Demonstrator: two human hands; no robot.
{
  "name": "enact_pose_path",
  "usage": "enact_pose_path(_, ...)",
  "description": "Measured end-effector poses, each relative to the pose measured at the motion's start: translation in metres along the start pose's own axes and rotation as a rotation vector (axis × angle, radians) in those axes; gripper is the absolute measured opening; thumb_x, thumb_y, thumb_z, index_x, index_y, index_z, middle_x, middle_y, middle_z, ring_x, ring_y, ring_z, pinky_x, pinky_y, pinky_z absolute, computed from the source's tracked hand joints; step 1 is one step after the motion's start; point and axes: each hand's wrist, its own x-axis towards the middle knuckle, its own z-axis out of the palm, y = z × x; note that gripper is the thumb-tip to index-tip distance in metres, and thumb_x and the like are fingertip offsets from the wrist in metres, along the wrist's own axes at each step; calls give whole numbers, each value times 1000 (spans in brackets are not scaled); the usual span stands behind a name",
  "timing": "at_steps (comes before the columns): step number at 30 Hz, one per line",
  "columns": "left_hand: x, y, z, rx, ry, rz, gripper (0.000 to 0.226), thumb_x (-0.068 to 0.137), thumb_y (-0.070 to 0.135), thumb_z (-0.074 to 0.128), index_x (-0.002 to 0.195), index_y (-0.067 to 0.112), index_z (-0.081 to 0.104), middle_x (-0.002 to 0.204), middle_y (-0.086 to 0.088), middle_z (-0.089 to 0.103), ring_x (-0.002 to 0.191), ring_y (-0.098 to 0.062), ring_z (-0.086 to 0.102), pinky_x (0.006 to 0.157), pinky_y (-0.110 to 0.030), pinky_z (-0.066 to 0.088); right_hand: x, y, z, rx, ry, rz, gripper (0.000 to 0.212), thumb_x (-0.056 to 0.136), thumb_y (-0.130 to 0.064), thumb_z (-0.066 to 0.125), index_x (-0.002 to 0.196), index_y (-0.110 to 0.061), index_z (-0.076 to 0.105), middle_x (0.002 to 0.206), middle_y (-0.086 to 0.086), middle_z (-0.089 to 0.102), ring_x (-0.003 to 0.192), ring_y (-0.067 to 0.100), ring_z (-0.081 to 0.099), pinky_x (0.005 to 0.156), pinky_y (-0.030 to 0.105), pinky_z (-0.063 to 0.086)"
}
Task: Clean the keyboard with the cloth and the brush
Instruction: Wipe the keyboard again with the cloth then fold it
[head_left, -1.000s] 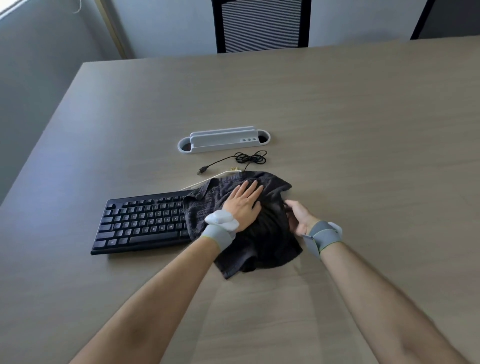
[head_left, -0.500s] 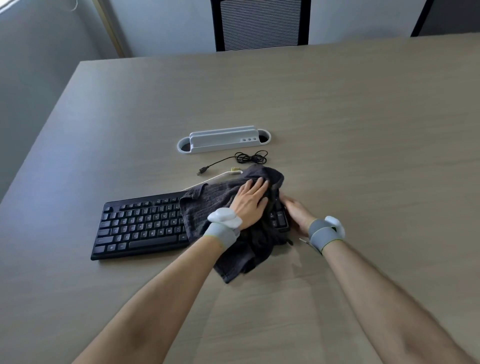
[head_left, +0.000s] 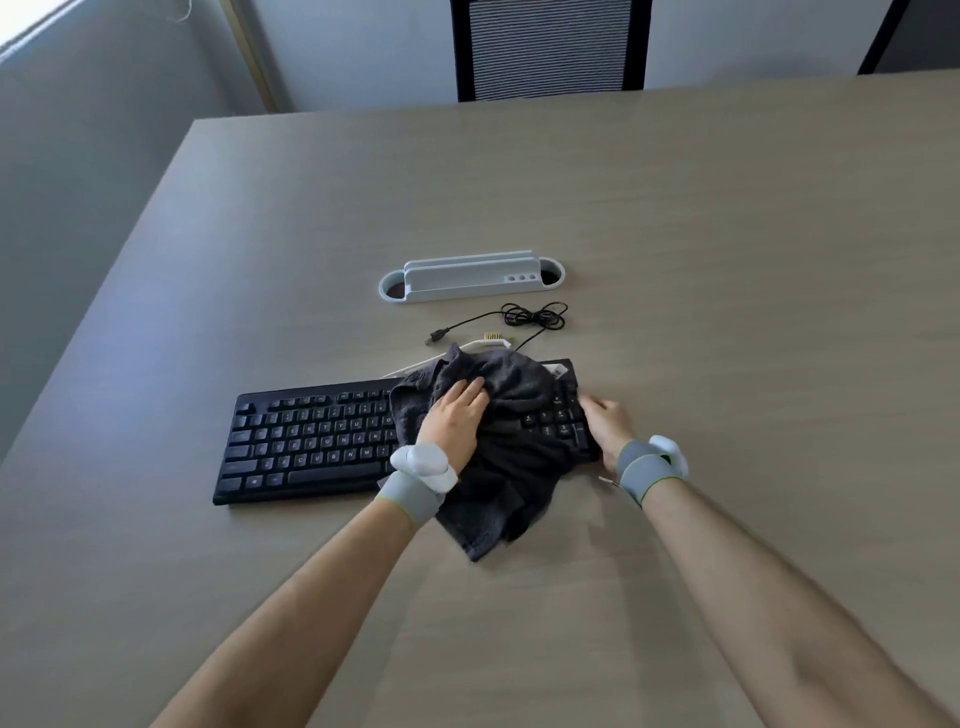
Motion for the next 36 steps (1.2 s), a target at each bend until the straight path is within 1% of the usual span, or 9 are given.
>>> enact_pose_path(3, -11, -18, -7, 27, 37, -100, 49, 90, -6, 32, 138, 0, 33, 153, -12, 27, 142, -27, 22, 117, -33, 22, -5, -3, 4, -29, 62, -13, 52, 94, -38, 49, 104, 11, 62, 111, 28, 64, 113, 37, 58, 99, 43, 45)
enact_pose_path(6, -23, -49, -12, 34, 136, -217, 43, 90, -4, 29, 131, -5, 42, 141, -22, 43, 136, -35, 33, 114, -40, 27, -6, -3, 4, -46, 69, -22, 57, 95, -39, 46, 114, 14, 56, 118, 28, 61, 114, 41, 55, 98, 40, 44)
enact_pose_path(8, -31, -75, -18, 67, 178, -289, 43, 88, 0, 24, 122, -7, 50, 129, -25, 53, 128, -38, 41, 110, -42, 31, -4, -2, 3, -34, 67, -4, 56, 96, -39, 46, 107, 14, 60, 88, 16, 59, 88, 28, 52, 82, 31, 40)
enact_pose_path(11, -42, -115, -30, 126, 71, -394, 35, 89, -3, 35, 120, -3, 52, 127, -21, 55, 128, -35, 41, 109, -40, 29, -3, -2, 4, -18, 88, 11, 44, 96, -37, 47, 66, -6, 53, 64, 2, 42, 72, 18, 43, 81, 24, 31)
enact_pose_path(17, -72, -193, -57, 103, 11, -595, 33, 83, 1, 51, 115, 3, 59, 117, -21, 63, 112, -38, 52, 100, -42, 42, -4, -5, 6, -66, 135, -10, 46, 97, -36, 46, 55, -19, 35, 60, -3, 33, 61, 18, 36, 80, 24, 30)
enact_pose_path(20, -73, -180, -62, 35, 31, -575, 53, 77, -10, 51, 127, 4, 53, 130, -20, 54, 118, -40, 48, 99, -42, 42, -5, -5, 6, -91, 110, -21, 41, 97, -39, 44, 94, -4, 65, 86, 8, 55, 94, 28, 51, 86, 29, 37)
enact_pose_path(23, -61, -150, -57, -13, 34, -416, 57, 74, -12, 50, 128, 5, 51, 131, -18, 51, 116, -41, 45, 101, -42, 40, -9, -7, 6, -97, 131, -25, 52, 97, -40, 42, 130, -1, 53, 129, 13, 56, 125, 31, 48, 103, 33, 36)
enact_pose_path(29, -23, -92, -46, -43, -1, -212, 54, 78, -11, 46, 128, 6, 51, 132, -13, 51, 122, -32, 43, 103, -37, 35, -14, -9, 7, -84, 147, -17, 52, 98, -39, 42, 127, 2, 54, 135, 16, 54, 125, 32, 48, 104, 35, 37)
enact_pose_path(36, -58, -151, -61, 122, 33, -352, 36, 86, 0, 45, 118, 3, 59, 122, -17, 59, 119, -34, 47, 102, -40, 34, -15, -8, 7, -41, 168, -13, 50, 96, -39, 47, 123, 2, 58, 125, 15, 60, 118, 30, 53, 100, 33, 39)
